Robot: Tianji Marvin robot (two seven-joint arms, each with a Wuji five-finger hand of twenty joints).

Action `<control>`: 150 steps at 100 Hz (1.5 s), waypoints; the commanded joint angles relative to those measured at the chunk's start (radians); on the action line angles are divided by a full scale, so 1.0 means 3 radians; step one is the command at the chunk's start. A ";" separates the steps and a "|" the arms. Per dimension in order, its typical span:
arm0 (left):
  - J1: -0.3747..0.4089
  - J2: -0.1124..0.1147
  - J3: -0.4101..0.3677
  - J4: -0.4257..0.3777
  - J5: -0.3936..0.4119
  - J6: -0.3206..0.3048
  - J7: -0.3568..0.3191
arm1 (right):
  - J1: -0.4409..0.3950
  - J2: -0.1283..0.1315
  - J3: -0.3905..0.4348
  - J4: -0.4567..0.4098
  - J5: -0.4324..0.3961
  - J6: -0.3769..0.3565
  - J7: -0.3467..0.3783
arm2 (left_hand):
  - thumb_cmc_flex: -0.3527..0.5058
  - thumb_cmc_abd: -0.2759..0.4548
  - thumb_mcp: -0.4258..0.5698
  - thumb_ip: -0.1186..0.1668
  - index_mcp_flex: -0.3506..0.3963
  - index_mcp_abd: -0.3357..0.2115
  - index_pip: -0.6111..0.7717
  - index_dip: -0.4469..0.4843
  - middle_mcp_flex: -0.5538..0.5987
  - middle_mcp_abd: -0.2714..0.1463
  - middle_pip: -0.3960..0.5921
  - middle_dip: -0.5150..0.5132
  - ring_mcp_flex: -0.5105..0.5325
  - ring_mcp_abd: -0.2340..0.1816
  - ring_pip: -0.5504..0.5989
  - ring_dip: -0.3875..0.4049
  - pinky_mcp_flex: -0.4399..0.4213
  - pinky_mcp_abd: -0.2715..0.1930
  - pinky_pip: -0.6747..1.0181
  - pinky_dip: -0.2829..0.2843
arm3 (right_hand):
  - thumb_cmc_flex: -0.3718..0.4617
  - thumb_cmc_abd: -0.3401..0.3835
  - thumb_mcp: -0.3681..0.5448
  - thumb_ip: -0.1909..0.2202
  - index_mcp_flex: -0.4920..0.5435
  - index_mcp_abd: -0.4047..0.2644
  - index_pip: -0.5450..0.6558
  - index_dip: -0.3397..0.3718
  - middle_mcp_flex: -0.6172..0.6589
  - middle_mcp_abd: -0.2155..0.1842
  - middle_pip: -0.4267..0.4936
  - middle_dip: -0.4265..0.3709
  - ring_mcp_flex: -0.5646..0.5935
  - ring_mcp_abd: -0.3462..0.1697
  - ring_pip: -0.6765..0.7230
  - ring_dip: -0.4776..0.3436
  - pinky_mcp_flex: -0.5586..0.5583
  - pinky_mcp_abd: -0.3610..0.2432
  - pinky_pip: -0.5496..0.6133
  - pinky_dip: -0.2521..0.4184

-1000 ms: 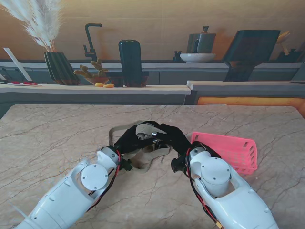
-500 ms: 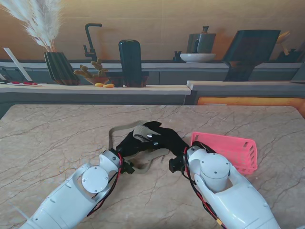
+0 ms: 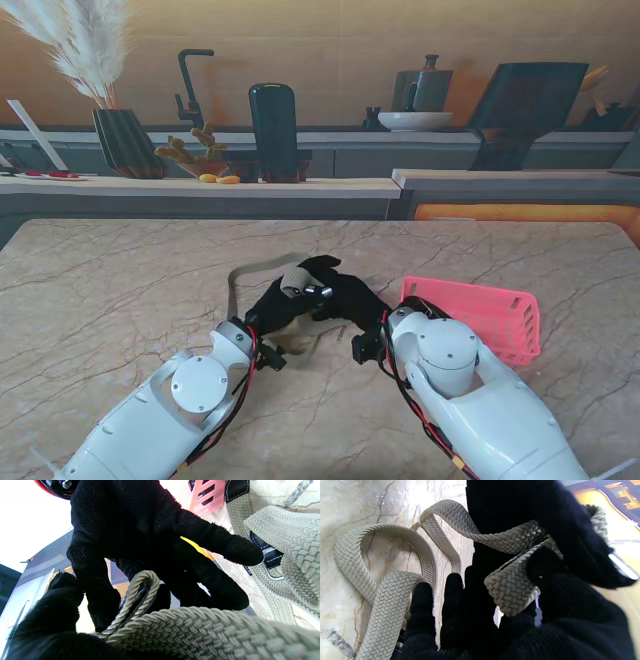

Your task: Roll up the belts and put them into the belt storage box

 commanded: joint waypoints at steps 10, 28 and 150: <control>0.0006 -0.0059 0.0058 -0.0056 -0.0125 0.0113 -0.0093 | 0.0006 0.0001 -0.0045 0.0001 0.0026 -0.0100 0.0139 | 0.0599 0.0594 -0.0756 0.0225 0.0170 -0.0073 0.0104 0.0025 0.0173 -0.0091 0.0118 0.0063 0.0108 -0.0103 0.0126 0.0084 0.0016 -0.0019 0.0147 0.0100 | 0.0214 0.0366 -0.0007 0.0079 0.0299 -0.0834 0.0295 0.0165 0.0136 -0.0003 0.0070 0.0065 0.0153 -0.0060 0.0094 0.0095 0.0059 0.0001 0.0104 0.0102; 0.0047 -0.0092 0.0039 -0.0109 -0.0269 0.0221 -0.0058 | 0.0019 0.0035 -0.0077 -0.0011 -0.0096 -0.0134 0.0197 | 0.1230 0.0902 -0.0835 0.0150 0.0763 -0.0066 0.0618 0.0397 0.0623 -0.0070 0.0369 0.0221 0.0364 -0.0077 0.0411 0.0228 0.0079 0.0006 0.0378 0.0145 | 0.0230 0.0323 -0.0038 0.0070 0.0320 -0.0736 0.0296 -0.0055 0.0382 -0.0008 0.0166 0.0182 0.0352 -0.0029 0.0255 0.0253 0.0131 0.0033 0.0176 0.0126; 0.0316 -0.0166 -0.0203 -0.0497 -0.0384 0.0440 0.0353 | -0.0020 0.0122 -0.0137 -0.0083 -0.1034 -0.0273 -0.0027 | 0.1706 0.0657 -0.0850 0.0169 0.0787 -0.0068 0.1744 0.0592 0.1285 -0.0059 0.0809 0.0183 0.0966 -0.0067 0.1103 0.0151 0.0446 -0.0130 0.1150 -0.0024 | 0.0271 0.0405 -0.0119 0.0101 0.0183 -0.0128 0.0350 -0.0254 0.0824 -0.0099 0.0387 0.0207 0.0626 0.0078 0.0641 0.0508 0.0209 0.0163 0.0375 0.0062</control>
